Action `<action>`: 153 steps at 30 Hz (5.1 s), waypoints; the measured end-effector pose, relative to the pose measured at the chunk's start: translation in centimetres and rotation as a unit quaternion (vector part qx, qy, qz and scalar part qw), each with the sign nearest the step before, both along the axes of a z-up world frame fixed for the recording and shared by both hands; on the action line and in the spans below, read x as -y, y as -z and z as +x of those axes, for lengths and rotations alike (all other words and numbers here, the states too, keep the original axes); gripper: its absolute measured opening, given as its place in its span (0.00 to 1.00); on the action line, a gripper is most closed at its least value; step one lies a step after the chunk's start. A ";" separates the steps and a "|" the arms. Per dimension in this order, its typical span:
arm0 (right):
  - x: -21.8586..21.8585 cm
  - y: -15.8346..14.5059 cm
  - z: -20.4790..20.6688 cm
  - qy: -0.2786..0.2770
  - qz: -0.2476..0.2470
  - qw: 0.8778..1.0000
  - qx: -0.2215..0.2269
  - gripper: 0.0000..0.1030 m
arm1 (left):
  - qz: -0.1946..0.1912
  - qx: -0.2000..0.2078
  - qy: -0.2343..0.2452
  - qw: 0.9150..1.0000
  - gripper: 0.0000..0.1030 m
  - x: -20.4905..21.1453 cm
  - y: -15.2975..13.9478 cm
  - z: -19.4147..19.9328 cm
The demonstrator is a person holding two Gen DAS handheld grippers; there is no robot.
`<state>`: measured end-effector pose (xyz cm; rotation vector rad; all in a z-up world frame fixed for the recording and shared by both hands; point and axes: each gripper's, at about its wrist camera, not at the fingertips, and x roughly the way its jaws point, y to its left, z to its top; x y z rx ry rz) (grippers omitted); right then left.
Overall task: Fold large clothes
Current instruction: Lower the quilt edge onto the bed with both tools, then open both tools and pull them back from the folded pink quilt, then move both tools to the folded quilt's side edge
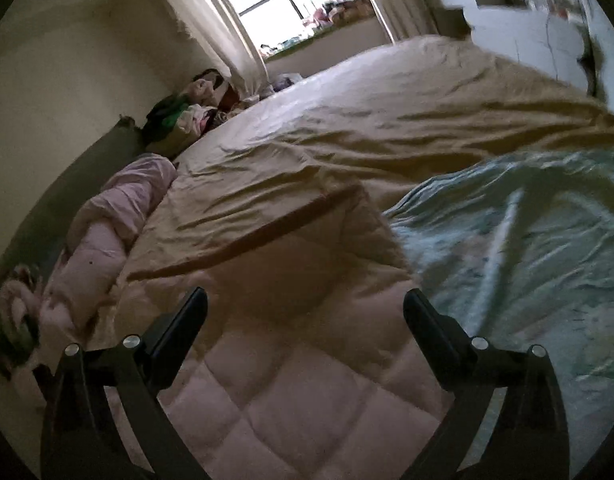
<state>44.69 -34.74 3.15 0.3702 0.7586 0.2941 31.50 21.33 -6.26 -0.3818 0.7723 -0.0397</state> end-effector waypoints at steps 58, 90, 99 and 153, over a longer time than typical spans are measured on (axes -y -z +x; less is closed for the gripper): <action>-29.4 1.2 2.9 -0.184 -0.211 0.960 -0.018 0.60 | 0.117 -0.012 -0.011 0.993 0.85 9.7 -1.7 -0.1; -25.3 0.6 0.4 -0.141 -0.135 0.981 -0.003 0.93 | 0.102 0.016 -0.027 0.994 0.91 6.4 -4.6 -1.9; -19.1 -2.8 -6.4 -0.127 -0.135 0.982 0.040 0.94 | 0.108 0.026 -0.053 0.992 0.91 5.1 -6.1 -4.6; -0.4 5.6 -17.7 -0.005 -0.063 0.996 -0.061 0.95 | 0.161 -0.057 -0.023 0.985 0.91 11.4 -1.1 -10.8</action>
